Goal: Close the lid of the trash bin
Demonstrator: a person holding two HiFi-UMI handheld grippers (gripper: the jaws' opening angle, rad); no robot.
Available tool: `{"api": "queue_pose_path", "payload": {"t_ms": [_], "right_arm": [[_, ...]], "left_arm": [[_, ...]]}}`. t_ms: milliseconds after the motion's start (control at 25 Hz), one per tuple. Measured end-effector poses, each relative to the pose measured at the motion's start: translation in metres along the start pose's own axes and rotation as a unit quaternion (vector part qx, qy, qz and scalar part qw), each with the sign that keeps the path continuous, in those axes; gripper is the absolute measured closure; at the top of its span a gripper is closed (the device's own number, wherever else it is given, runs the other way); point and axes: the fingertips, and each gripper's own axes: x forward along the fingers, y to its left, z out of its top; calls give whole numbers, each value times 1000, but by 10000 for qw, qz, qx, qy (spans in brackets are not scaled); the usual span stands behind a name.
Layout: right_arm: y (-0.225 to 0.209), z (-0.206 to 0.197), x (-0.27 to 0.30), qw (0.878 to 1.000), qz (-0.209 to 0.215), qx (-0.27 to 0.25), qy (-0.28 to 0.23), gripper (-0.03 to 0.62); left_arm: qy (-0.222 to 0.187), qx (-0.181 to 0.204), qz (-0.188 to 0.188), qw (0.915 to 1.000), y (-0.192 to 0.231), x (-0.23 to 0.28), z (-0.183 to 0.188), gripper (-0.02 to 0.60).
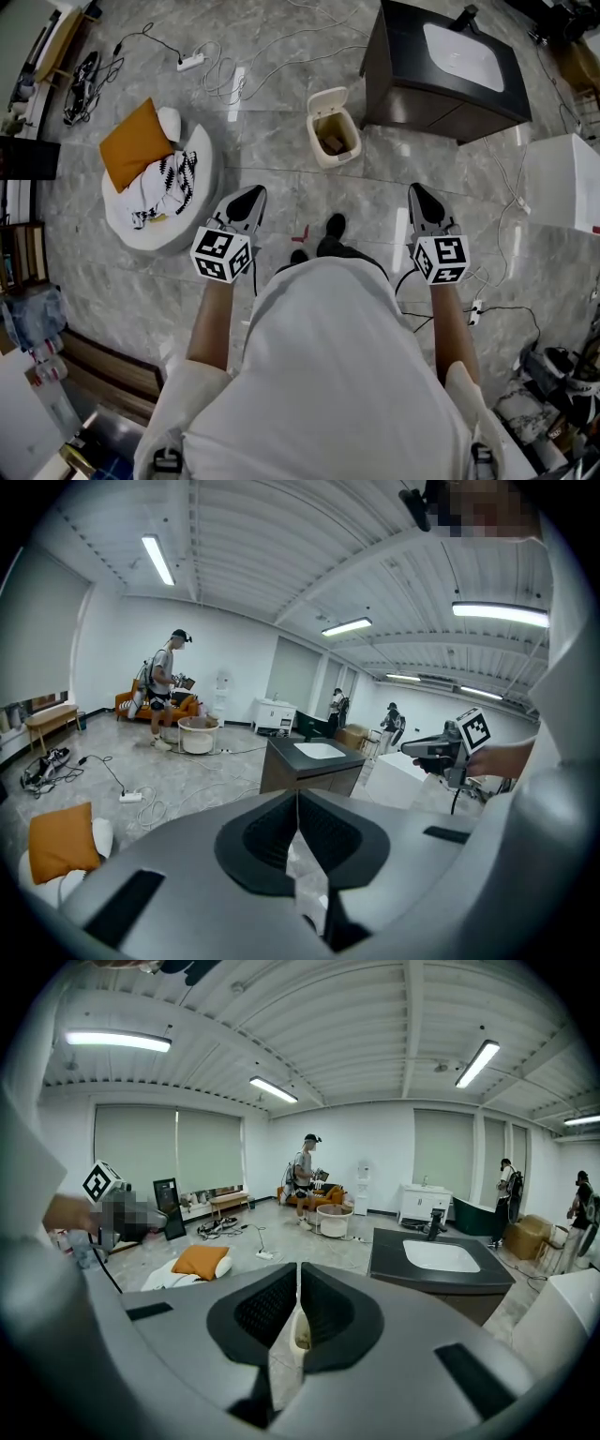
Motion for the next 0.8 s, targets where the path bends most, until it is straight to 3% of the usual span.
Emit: {"api": "queue_pose_path", "payload": {"t_ms": [800], "right_arm": [[-80,-15,77,9963,751,-30,420,559]], "left_arm": [[304,-123,472,9983,-17,87,19,560]]}}
